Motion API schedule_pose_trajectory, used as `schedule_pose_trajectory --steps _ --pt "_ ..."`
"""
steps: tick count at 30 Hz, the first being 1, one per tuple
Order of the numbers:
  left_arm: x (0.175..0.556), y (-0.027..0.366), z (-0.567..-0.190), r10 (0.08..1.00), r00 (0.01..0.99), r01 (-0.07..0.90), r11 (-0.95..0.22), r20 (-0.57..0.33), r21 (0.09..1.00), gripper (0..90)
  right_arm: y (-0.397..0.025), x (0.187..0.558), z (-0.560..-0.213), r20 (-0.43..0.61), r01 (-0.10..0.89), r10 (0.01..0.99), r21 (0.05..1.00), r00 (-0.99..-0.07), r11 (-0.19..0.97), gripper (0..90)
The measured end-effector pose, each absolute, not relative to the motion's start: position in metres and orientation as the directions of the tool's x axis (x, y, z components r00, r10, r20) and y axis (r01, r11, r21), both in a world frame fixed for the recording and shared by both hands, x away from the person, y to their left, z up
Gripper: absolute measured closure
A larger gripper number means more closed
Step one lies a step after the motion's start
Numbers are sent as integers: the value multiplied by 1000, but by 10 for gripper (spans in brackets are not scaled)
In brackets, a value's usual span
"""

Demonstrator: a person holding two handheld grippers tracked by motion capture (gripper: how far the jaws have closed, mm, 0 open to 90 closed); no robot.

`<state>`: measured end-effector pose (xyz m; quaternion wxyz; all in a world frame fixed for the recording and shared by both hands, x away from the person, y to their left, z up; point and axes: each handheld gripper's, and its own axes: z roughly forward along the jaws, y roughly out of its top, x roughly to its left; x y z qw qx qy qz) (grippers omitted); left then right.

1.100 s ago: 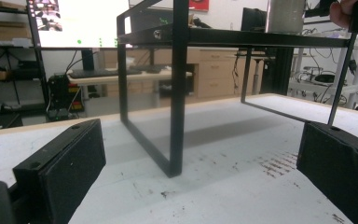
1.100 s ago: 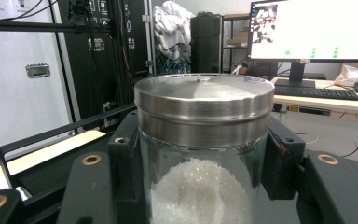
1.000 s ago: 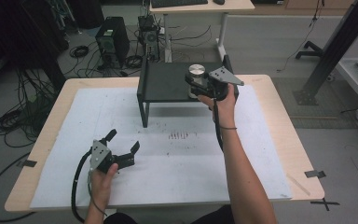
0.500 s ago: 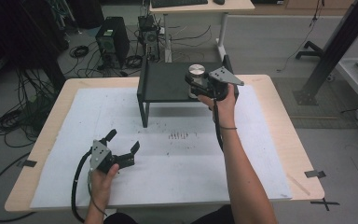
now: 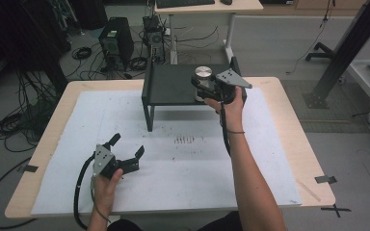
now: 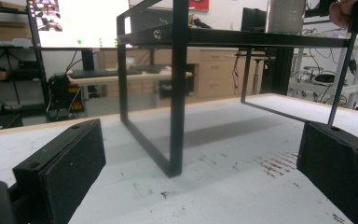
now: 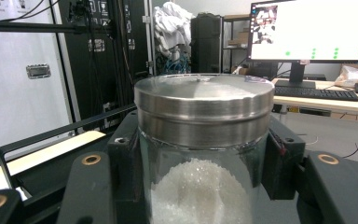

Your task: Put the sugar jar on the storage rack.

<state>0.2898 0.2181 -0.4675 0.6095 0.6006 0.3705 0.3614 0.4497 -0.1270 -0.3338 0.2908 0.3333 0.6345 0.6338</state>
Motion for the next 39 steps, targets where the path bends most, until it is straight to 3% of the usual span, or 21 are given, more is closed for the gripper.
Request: schedule_pose_trajectory --steps 19,33,39 --pt "290 218 -467 886 464 4 17 -17 1000 15 -125 449 -335 57 51 790 998 -610 -32 428" --pt "290 218 -468 886 464 5 18 -18 1000 15 -124 450 -337 58 61 793 998 -607 -26 200" --pt "290 218 -468 886 464 4 19 -19 1000 15 -124 449 -337 60 58 793 998 -607 -31 144"
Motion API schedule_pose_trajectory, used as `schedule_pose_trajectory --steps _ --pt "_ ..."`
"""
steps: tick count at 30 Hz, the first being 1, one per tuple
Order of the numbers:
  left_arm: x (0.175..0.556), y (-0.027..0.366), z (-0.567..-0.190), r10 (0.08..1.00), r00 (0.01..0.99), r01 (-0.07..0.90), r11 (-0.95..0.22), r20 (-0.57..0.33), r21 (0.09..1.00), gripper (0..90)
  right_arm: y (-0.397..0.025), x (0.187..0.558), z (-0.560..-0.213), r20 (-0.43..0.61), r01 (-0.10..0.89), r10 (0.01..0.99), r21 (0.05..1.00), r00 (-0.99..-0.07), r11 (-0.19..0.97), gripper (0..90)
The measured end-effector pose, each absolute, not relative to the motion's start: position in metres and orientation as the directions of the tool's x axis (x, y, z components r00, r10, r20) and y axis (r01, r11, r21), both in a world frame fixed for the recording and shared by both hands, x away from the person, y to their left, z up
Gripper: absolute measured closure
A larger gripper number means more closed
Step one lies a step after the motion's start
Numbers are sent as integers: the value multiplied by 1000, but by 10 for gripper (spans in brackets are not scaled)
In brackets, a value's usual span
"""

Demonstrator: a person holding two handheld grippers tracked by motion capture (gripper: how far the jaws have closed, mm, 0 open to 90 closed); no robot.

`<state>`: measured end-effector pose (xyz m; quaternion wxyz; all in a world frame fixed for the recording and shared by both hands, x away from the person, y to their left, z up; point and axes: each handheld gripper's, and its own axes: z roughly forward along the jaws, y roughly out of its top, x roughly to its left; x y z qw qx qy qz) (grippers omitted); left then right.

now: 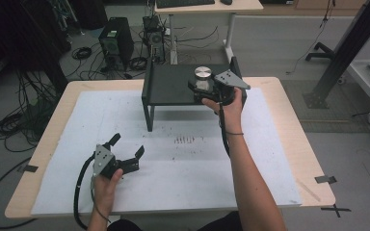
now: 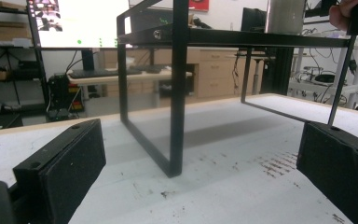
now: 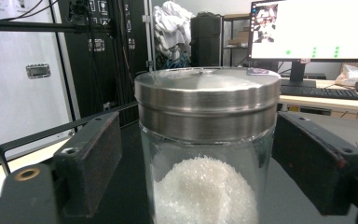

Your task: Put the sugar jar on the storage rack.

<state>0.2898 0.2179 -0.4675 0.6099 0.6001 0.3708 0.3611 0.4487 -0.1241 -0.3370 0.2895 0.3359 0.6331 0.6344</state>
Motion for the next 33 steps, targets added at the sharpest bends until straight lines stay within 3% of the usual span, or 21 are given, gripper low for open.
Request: schedule_pose_trajectory --steps 8,33 --pt "290 218 -468 886 464 4 19 -19 1000 15 -126 445 -338 59 47 808 998 -586 -38 44" --pt "290 218 -467 886 464 4 15 -15 1000 15 -144 382 -347 19 -29 797 999 -604 -46 48"
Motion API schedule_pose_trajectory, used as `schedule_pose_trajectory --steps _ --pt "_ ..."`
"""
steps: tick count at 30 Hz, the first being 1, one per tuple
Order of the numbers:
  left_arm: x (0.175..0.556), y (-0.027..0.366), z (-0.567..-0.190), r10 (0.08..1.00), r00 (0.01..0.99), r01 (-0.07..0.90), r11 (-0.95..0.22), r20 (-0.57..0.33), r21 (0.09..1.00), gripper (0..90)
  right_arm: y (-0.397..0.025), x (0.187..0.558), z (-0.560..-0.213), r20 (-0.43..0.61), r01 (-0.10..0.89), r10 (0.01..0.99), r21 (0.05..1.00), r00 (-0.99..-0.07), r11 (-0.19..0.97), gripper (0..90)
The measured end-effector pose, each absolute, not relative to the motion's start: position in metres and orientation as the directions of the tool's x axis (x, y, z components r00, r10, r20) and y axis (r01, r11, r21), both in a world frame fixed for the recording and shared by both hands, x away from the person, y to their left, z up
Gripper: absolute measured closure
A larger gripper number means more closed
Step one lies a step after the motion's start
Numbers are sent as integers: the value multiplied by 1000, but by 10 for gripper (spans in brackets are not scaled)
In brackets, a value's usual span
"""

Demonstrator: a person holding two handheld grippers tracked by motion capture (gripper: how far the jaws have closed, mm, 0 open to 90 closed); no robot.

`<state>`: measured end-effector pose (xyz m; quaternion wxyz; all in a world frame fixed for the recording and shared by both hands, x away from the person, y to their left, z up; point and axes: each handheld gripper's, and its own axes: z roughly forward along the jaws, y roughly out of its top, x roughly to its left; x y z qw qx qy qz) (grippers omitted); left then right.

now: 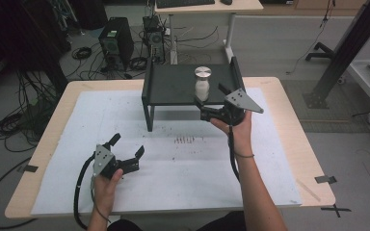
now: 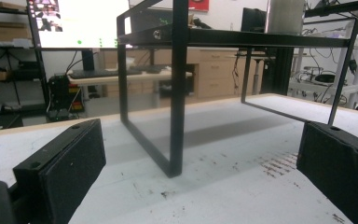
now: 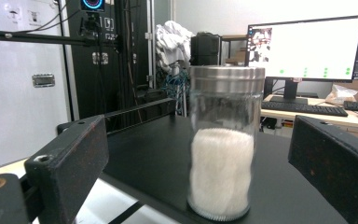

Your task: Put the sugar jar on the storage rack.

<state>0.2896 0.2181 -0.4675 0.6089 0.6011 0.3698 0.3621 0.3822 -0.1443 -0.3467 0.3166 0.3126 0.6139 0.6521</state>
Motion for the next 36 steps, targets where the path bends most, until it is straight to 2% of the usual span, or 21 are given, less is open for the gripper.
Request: schedule_pose_trajectory --steps 15,36 --pt "290 218 -467 886 464 4 16 -16 1000 18 -159 327 -372 24 -45 792 997 -611 -64 47" --pt "290 218 -467 886 463 5 15 -15 1000 18 -170 293 -445 19 31 812 1000 -583 -1 28"
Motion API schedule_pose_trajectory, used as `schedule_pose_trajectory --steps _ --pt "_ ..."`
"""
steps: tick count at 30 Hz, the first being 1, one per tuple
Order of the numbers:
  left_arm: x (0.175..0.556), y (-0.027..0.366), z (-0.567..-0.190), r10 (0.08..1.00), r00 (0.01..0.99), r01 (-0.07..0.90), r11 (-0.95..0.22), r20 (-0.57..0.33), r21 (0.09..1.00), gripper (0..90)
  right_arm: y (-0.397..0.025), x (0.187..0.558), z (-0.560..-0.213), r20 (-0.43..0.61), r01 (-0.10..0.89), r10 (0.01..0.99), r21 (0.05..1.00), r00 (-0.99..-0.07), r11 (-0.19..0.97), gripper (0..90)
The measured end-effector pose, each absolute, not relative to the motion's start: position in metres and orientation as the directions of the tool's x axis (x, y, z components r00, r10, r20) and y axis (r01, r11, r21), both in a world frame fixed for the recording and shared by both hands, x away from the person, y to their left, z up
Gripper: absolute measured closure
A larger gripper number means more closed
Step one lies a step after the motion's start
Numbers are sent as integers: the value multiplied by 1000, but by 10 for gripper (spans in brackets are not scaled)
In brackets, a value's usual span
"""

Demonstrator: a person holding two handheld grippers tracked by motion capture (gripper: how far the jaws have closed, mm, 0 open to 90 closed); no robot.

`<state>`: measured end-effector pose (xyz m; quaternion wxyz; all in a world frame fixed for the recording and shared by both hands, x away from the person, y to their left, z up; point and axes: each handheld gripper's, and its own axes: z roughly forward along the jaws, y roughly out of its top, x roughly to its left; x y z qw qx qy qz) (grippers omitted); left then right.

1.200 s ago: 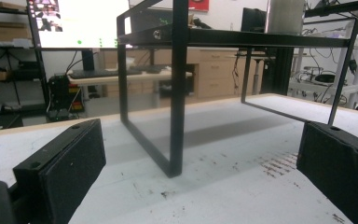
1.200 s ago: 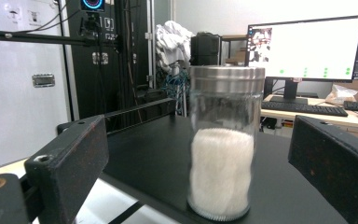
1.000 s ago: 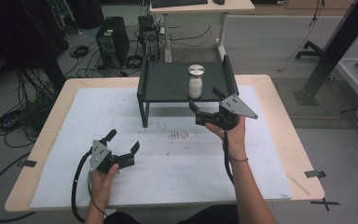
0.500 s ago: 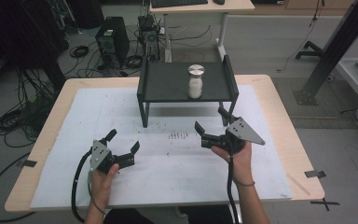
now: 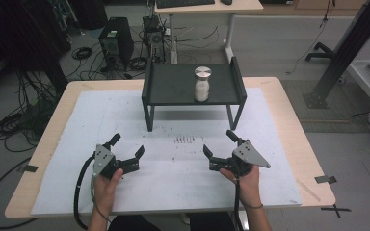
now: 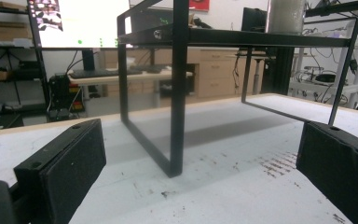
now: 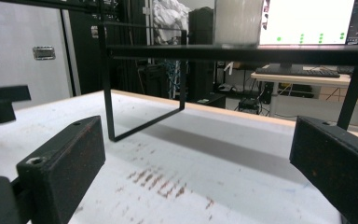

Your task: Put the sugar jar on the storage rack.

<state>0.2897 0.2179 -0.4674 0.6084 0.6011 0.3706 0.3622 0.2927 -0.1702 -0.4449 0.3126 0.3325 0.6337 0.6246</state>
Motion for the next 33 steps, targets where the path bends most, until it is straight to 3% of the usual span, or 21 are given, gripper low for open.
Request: schedule_pose_trajectory --steps 13,33 --pt "290 218 -467 887 462 5 15 -15 1000 18 -173 283 -476 44 55 818 998 -574 -16 20" --pt "290 218 -468 887 461 5 15 -16 1000 17 -178 282 -481 56 70 834 997 -549 -21 20"
